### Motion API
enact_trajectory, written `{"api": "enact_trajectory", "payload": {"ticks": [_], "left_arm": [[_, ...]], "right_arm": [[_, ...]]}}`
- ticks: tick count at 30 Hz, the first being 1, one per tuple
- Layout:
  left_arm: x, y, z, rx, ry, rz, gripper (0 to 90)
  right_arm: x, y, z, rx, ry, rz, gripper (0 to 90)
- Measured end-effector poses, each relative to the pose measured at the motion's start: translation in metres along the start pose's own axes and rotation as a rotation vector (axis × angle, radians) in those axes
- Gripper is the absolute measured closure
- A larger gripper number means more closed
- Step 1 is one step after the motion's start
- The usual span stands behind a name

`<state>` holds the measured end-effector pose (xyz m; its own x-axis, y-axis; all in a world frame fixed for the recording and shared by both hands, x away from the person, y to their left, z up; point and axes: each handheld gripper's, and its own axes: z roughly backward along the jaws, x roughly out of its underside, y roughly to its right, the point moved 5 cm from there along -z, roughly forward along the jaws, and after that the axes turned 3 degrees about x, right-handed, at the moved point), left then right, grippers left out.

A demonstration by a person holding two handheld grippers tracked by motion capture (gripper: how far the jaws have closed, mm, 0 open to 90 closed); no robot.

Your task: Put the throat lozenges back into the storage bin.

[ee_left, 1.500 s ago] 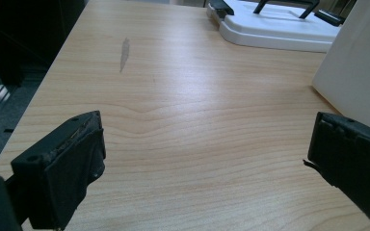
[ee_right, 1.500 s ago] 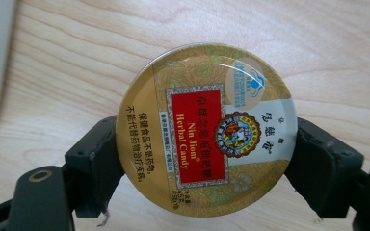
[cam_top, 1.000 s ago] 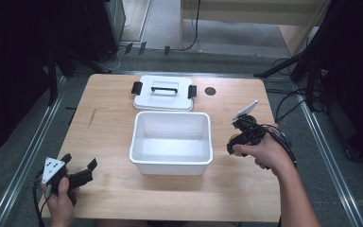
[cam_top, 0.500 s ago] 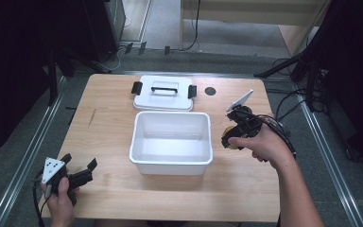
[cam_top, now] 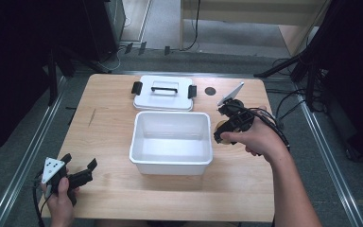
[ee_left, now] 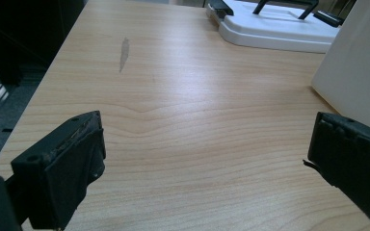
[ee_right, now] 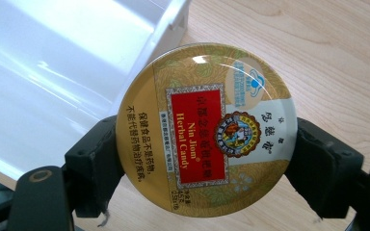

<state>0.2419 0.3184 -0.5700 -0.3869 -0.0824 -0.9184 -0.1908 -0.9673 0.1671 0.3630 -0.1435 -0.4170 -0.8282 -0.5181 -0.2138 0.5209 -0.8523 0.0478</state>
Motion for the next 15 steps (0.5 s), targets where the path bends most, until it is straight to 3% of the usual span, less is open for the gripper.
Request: {"api": "enact_trajectory", "payload": {"ticks": [15], "left_arm": [[0.000,0.000,0.000,0.002,0.003,0.004,0.0]], "right_arm": [[-0.019,-0.025,0.009,0.008,0.033,0.095,20.6]]}}
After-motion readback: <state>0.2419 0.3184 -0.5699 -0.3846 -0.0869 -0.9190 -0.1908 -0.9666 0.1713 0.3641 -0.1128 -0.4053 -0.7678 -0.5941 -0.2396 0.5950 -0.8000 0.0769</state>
